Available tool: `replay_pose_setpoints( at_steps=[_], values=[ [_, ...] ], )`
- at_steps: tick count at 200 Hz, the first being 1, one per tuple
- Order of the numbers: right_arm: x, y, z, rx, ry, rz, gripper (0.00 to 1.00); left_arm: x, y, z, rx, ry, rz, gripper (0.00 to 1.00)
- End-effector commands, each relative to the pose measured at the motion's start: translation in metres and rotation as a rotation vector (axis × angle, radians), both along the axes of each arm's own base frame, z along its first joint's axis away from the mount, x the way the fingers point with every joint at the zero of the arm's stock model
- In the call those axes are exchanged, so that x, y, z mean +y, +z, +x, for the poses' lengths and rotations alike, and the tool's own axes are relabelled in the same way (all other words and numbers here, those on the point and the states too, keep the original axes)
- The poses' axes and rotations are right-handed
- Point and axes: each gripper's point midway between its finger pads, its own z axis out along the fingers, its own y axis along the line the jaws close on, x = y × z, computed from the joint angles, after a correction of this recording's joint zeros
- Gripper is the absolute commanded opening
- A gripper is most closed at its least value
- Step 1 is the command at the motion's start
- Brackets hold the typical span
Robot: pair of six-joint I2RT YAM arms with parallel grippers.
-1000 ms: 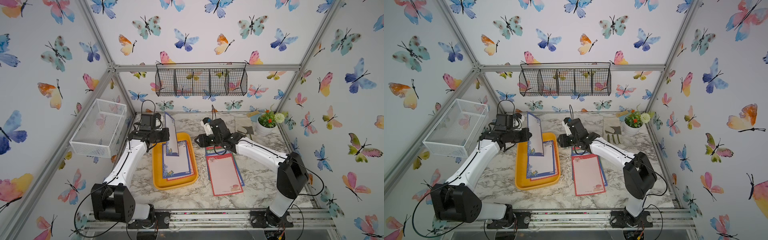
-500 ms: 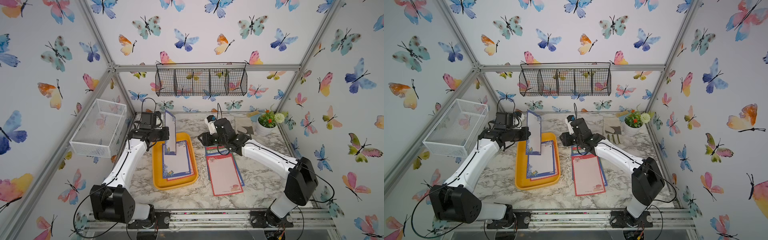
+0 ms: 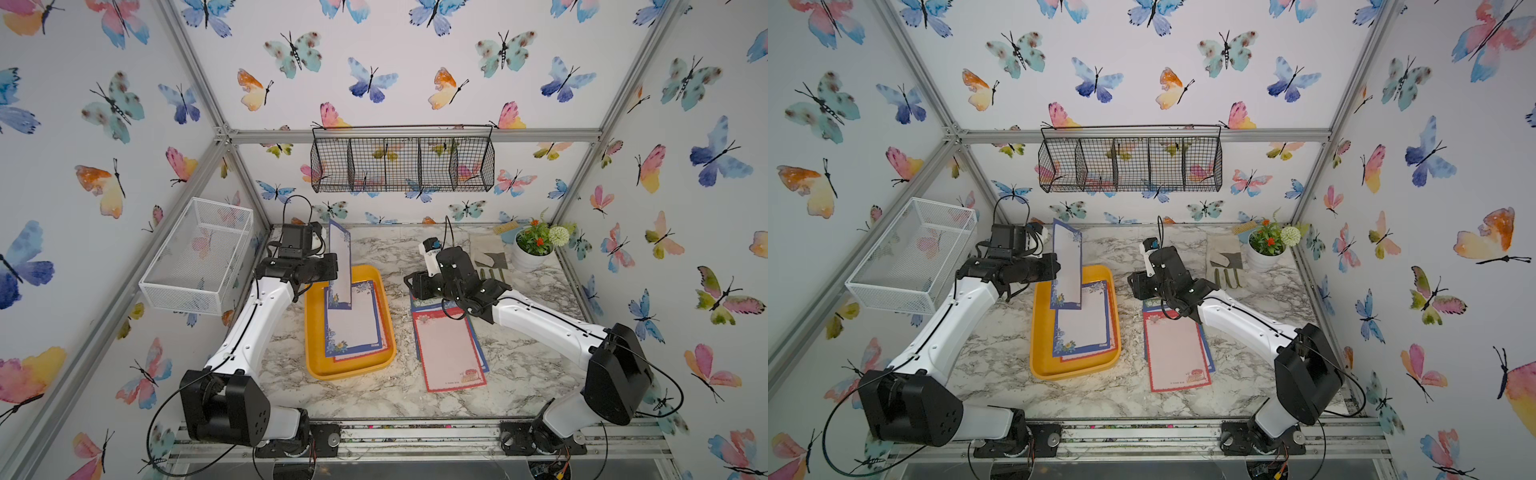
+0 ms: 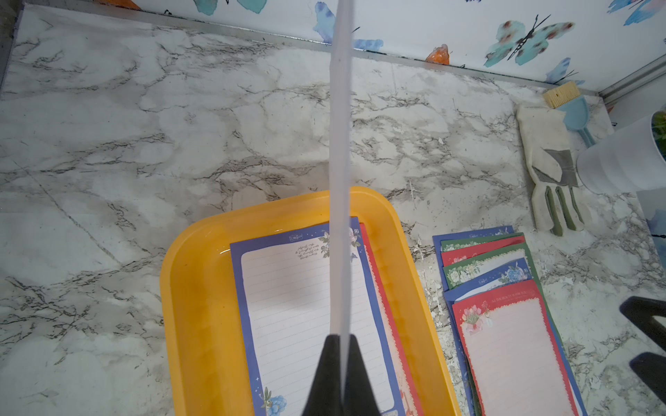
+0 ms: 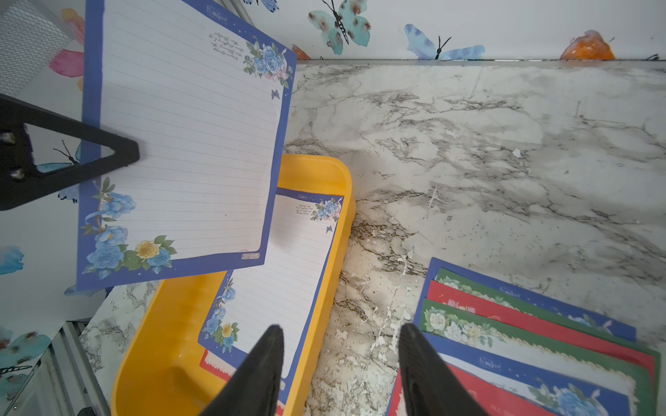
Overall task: Take out the stationery paper from the storage box
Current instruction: Place the stationery paper at the center of the board.
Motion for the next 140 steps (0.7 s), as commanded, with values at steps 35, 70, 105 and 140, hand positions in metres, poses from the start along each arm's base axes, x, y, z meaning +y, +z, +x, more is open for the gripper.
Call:
replay_pose_setpoints(
  at_steps=[35, 70, 105, 140],
  values=[
    [0.009, 0.017, 0.005, -0.081, 0.023, 0.039, 0.54, -0.002, 0.033, 0.005, -0.101, -0.016, 0.024, 0.0],
    [0.009, 0.059, 0.001, -0.241, 0.065, 0.117, 0.56, -0.033, 0.088, -0.002, -0.283, -0.115, 0.122, 0.0],
    [-0.002, 0.101, -0.007, -0.403, 0.096, 0.104, 0.67, -0.077, 0.152, -0.008, -0.581, -0.286, 0.095, 0.0],
    [-0.025, 0.131, -0.005, -0.513, 0.023, 0.052, 0.82, -0.107, 0.191, -0.017, -0.827, -0.435, -0.005, 0.0]
  ],
)
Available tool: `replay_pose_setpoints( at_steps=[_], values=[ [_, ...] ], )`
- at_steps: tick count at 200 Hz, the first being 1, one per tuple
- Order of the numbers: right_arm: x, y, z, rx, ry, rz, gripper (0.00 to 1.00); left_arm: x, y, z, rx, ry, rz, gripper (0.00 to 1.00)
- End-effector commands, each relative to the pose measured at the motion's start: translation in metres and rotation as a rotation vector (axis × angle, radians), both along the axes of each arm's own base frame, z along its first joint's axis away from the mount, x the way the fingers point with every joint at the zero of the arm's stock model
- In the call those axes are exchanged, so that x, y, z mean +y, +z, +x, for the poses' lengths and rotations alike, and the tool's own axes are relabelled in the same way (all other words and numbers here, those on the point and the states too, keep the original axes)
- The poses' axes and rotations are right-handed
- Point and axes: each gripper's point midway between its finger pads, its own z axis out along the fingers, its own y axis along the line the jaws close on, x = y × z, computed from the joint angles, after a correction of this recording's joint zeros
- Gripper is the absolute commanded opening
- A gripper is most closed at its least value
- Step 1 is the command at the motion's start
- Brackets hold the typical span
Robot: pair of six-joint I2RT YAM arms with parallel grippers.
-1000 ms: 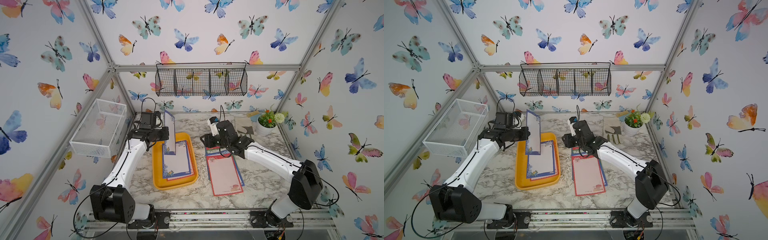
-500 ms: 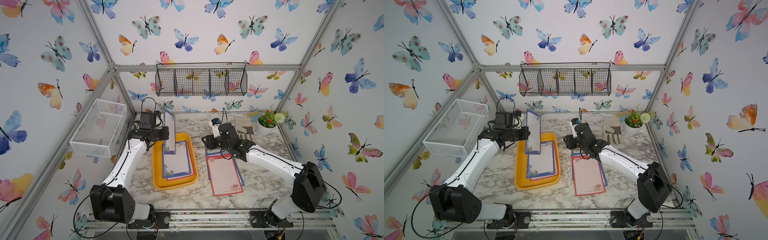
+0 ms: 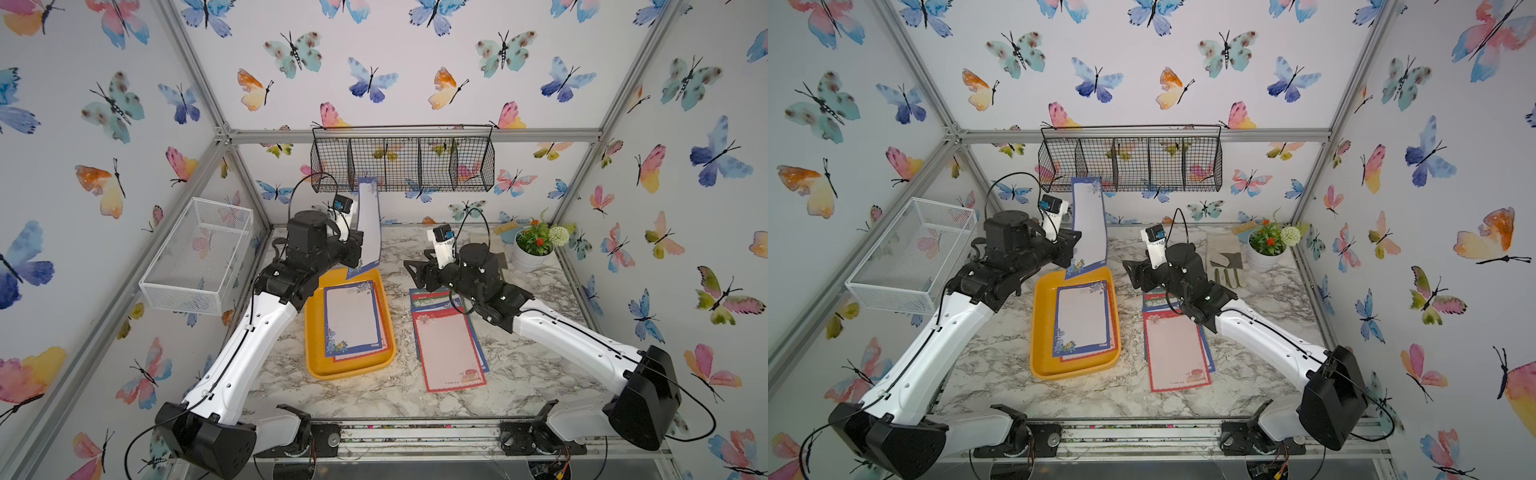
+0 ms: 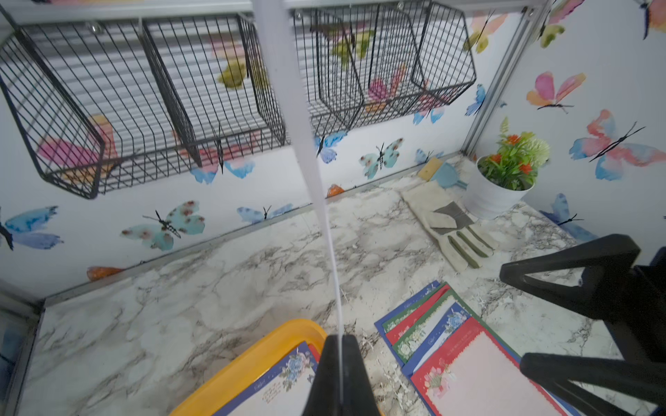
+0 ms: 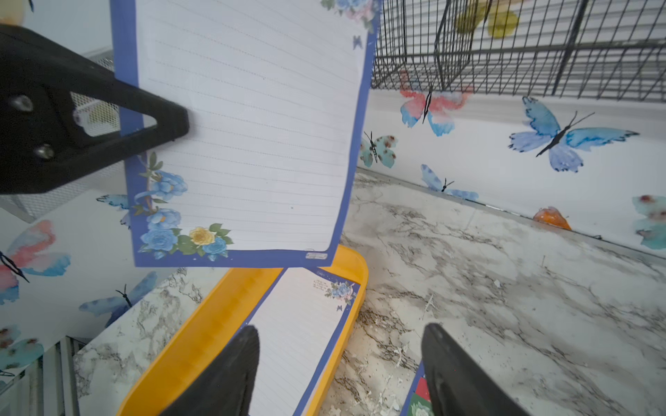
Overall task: Take out the stationery paper from the storage box
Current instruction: Place the stationery paper at the center of the board.
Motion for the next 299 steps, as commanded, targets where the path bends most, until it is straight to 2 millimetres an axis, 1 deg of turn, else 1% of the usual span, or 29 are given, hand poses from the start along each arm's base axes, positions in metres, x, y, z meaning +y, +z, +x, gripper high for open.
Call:
replay_pose_setpoints(
  at_steps=[1, 19, 34, 37, 51, 66, 80, 108, 133, 153, 180, 206, 224, 249, 260, 272, 299],
  values=[
    [-0.014, 0.031, 0.003, -0.127, -0.06, -0.021, 0.82, -0.023, 0.044, -0.003, -0.238, -0.146, -0.049, 0.0],
    [-0.026, 0.044, 0.0, -0.178, -0.092, -0.013, 0.88, -0.034, 0.056, -0.011, -0.332, -0.229, -0.079, 0.0],
    [-0.034, 0.053, -0.003, -0.212, -0.115, -0.006, 0.93, -0.041, 0.054, -0.019, -0.373, -0.301, -0.091, 0.0],
    [-0.035, 0.054, -0.004, -0.217, -0.115, -0.007, 0.93, -0.046, 0.052, -0.024, -0.373, -0.342, -0.1, 0.0],
    [-0.04, 0.058, -0.008, -0.247, -0.115, -0.012, 0.95, -0.051, 0.045, -0.033, -0.365, -0.394, -0.115, 0.0],
    [-0.044, 0.06, -0.014, -0.281, -0.102, -0.024, 0.96, -0.051, 0.04, -0.044, -0.376, -0.419, -0.126, 0.0],
    [-0.047, 0.066, -0.024, -0.327, -0.075, -0.002, 0.97, -0.049, 0.038, -0.054, -0.4, -0.431, -0.134, 0.0],
    [-0.053, 0.082, -0.042, -0.399, -0.023, 0.059, 0.98, -0.05, 0.044, -0.079, -0.453, -0.498, -0.129, 0.0],
    [-0.053, 0.091, -0.052, -0.432, 0.017, 0.086, 0.98, -0.053, 0.051, -0.1, -0.468, -0.572, -0.145, 0.0],
    [-0.055, 0.098, -0.059, -0.458, 0.04, 0.121, 0.98, -0.054, 0.055, -0.112, -0.482, -0.615, -0.147, 0.0],
    [-0.051, 0.107, -0.073, -0.5, 0.106, 0.163, 0.98, -0.052, 0.06, -0.121, -0.504, -0.632, -0.144, 0.0],
    [-0.048, 0.111, -0.083, -0.538, 0.16, 0.179, 0.98, -0.051, 0.062, -0.126, -0.515, -0.644, -0.142, 0.0],
    [-0.046, 0.113, -0.085, -0.566, 0.17, 0.179, 0.98, -0.05, 0.061, -0.126, -0.513, -0.648, -0.141, 0.0],
    [-0.044, 0.116, -0.081, -0.587, 0.173, 0.163, 0.98, -0.047, 0.063, -0.121, -0.495, -0.635, -0.161, 0.0],
    [-0.042, 0.117, -0.083, -0.609, 0.194, 0.163, 0.98, -0.046, 0.065, -0.121, -0.49, -0.646, -0.174, 0.0],
    [-0.04, 0.118, -0.087, -0.632, 0.228, 0.163, 0.95, -0.046, 0.066, -0.123, -0.482, -0.666, -0.19, 0.0],
    [-0.031, 0.119, -0.091, -0.663, 0.315, 0.155, 0.83, -0.046, 0.068, -0.125, -0.453, -0.715, -0.229, 0.0]
  ],
)
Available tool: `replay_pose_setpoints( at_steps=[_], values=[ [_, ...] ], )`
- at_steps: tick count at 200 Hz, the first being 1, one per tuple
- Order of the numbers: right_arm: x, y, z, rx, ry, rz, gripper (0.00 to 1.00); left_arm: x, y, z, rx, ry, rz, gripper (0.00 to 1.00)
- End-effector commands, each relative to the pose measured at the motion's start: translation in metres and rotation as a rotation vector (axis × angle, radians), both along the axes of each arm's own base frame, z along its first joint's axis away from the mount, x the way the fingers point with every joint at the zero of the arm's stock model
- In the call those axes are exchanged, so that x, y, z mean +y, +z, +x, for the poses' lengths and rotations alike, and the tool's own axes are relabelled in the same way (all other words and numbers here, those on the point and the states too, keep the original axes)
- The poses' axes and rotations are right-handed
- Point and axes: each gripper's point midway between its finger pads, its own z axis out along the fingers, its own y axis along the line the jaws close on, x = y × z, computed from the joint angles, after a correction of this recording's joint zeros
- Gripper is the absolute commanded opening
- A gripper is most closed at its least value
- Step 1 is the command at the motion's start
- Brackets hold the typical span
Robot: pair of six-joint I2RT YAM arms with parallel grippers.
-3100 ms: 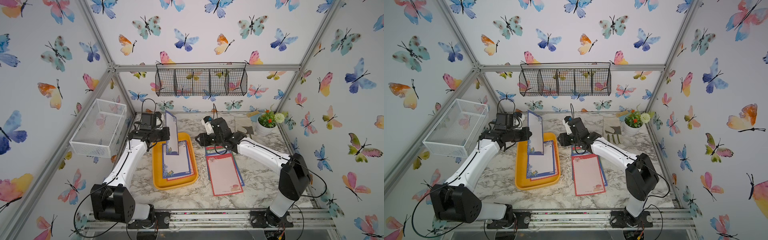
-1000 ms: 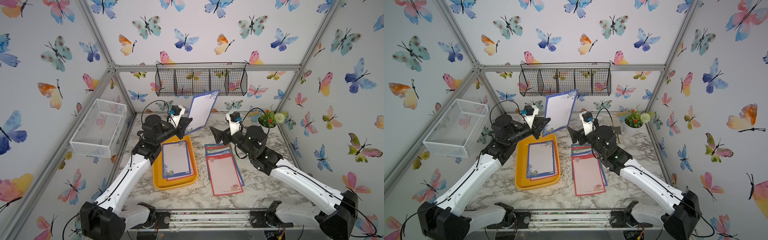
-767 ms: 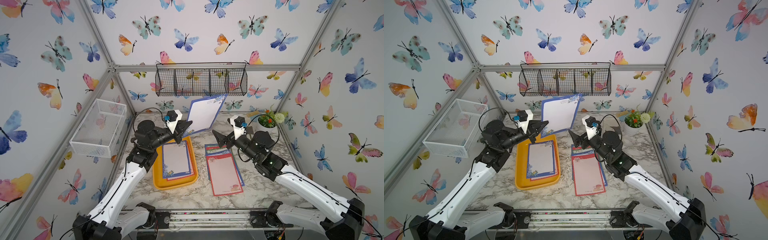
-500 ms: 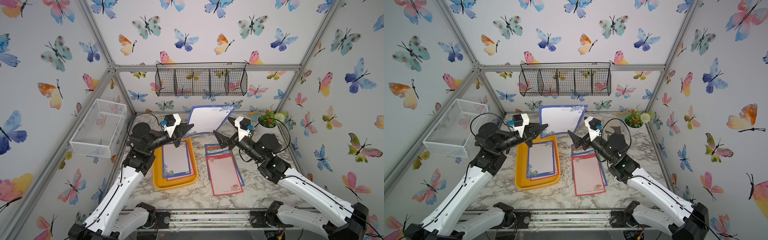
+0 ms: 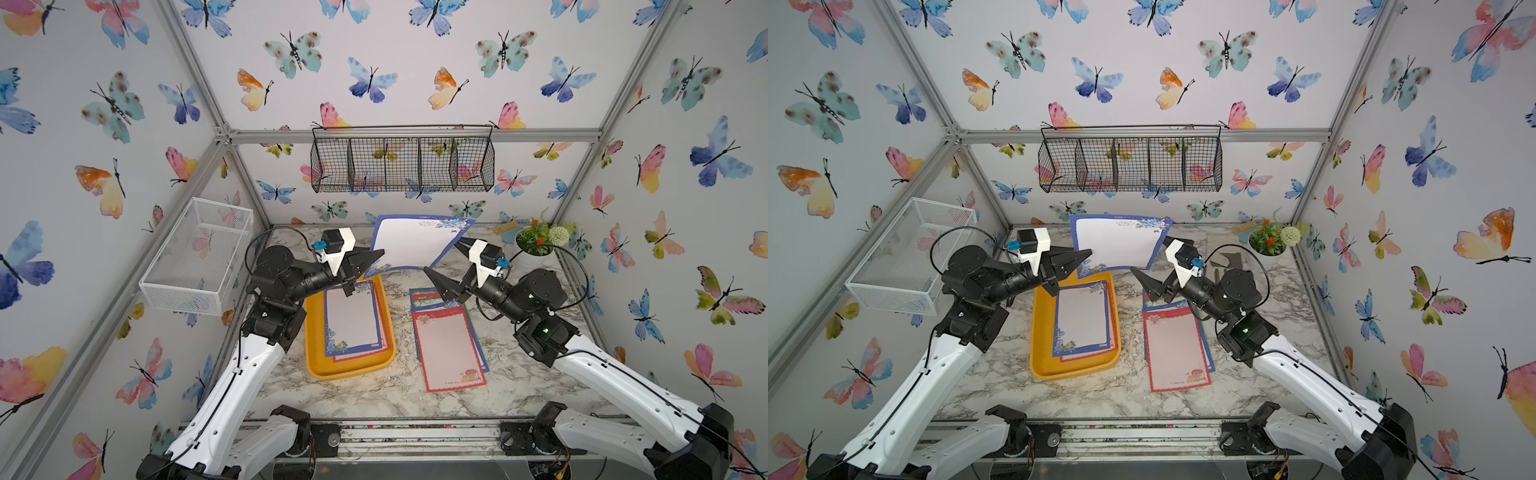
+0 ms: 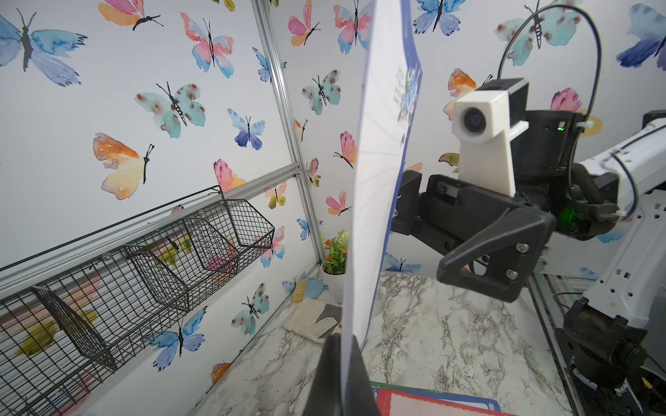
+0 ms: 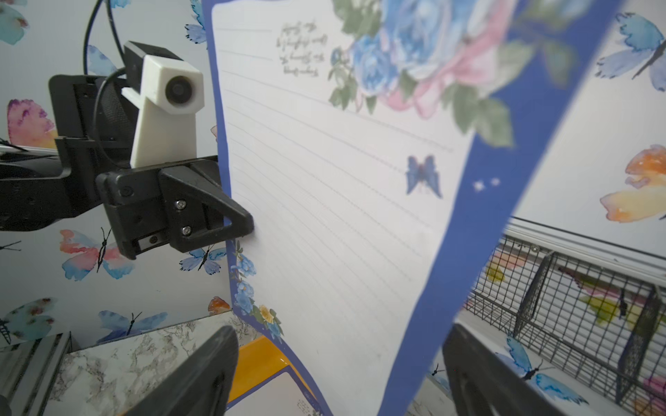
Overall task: Take out the stationery paper from the storage box
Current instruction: Place the stationery paper at the center of the board.
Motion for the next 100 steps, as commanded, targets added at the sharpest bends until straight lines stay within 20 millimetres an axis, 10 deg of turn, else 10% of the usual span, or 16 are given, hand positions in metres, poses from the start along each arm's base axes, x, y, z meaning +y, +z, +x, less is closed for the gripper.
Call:
replay_pose_setpoints(
  at_steps=[1, 100],
  values=[
    [0.008, 0.013, -0.01, -0.084, 0.091, -0.005, 0.82, -0.002, 0.012, -0.011, 0.001, -0.088, -0.028, 0.0],
    [0.022, 0.029, -0.011, -0.107, 0.24, -0.014, 0.37, -0.002, 0.005, -0.003, 0.074, -0.15, -0.043, 0.0]
  ],
)
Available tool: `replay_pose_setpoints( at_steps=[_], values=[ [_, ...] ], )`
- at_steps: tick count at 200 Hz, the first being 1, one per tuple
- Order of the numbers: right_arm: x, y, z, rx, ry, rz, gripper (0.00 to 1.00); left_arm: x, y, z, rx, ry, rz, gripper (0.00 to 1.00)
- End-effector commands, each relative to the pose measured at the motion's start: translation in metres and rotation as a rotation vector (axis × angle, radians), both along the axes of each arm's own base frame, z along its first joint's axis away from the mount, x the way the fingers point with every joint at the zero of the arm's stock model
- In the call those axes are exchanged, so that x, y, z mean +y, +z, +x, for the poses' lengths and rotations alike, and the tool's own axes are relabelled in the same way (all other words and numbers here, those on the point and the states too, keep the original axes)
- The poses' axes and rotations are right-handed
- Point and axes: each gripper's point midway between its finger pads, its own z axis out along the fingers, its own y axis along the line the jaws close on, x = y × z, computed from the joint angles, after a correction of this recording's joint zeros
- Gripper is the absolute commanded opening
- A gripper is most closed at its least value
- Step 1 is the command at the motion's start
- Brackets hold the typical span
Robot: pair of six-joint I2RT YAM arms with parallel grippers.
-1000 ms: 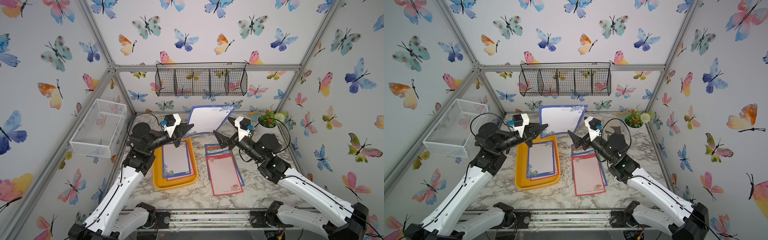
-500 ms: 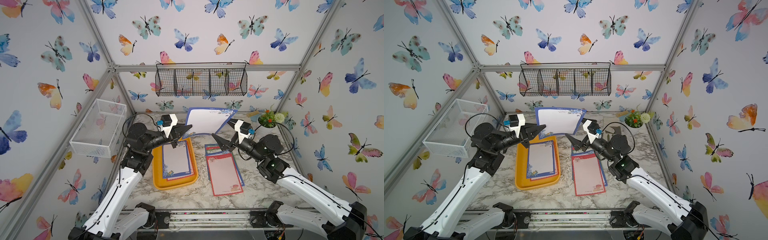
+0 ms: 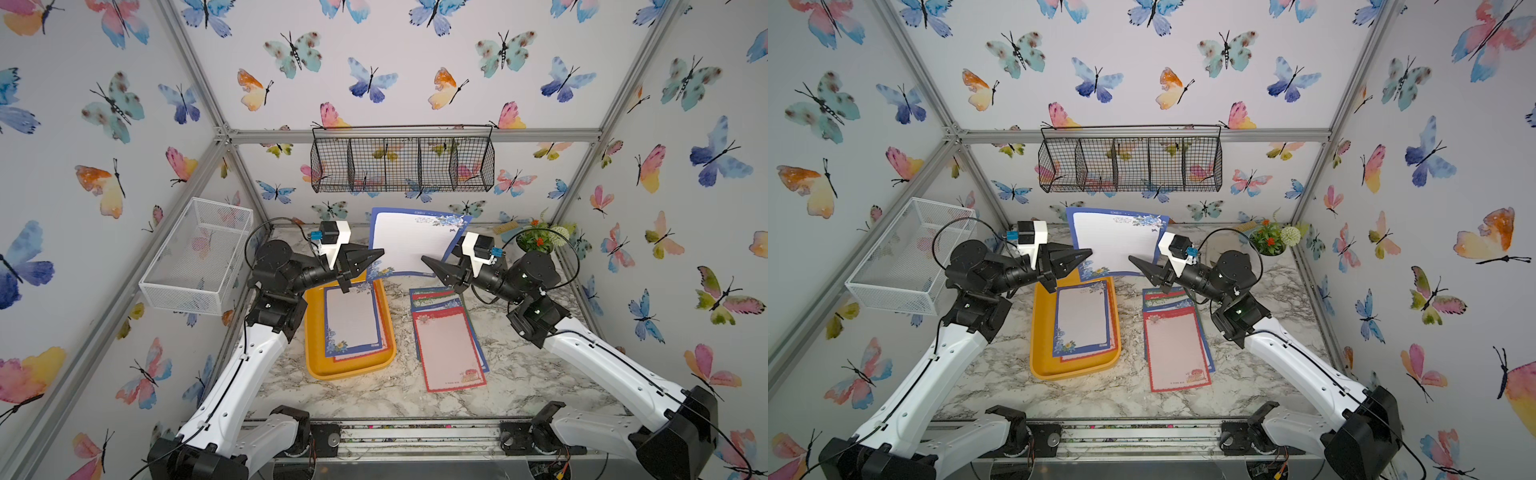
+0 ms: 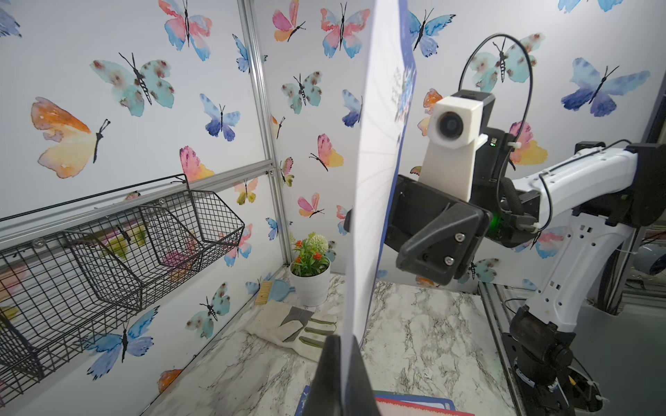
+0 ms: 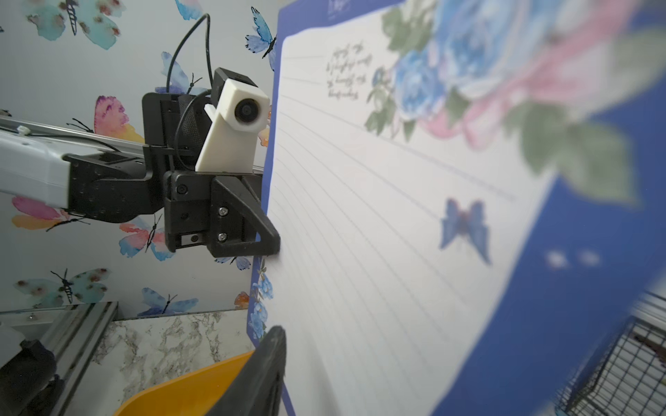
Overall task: Take out the stationery paper from the storage box
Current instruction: Place the stationery paper at the center of the board.
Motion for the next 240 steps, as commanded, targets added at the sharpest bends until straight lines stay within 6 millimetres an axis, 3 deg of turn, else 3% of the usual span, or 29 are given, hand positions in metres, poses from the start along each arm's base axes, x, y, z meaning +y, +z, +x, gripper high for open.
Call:
replay_pose_setpoints(
  at_steps=[1, 25, 56, 93, 125, 166, 240],
  values=[
    [0.002, 0.016, -0.011, -0.036, 0.065, 0.024, 0.36, 0.0, 0.009, -0.007, -0.024, -0.038, -0.012, 0.0],
    [0.001, 0.017, -0.012, -0.035, 0.07, 0.031, 0.29, -0.001, 0.009, -0.009, -0.018, -0.058, -0.016, 0.0],
    [0.0, 0.018, -0.014, -0.025, 0.076, 0.045, 0.11, -0.002, 0.01, -0.014, -0.016, -0.092, -0.03, 0.0],
    [-0.003, 0.021, -0.016, -0.009, 0.08, 0.06, 0.09, -0.001, 0.01, -0.008, -0.005, -0.065, -0.039, 0.0],
    [-0.003, 0.019, -0.016, 0.026, 0.079, 0.046, 0.09, 0.0, 0.01, -0.001, 0.002, -0.02, -0.03, 0.11],
    [-0.007, 0.012, -0.016, 0.077, 0.055, 0.007, 0.04, 0.001, 0.008, 0.005, 0.012, 0.003, -0.028, 0.49],
    [-0.019, -0.006, -0.011, 0.239, -0.04, -0.109, 0.02, 0.008, 0.011, 0.009, -0.024, 0.092, -0.009, 0.56]
  ],
)
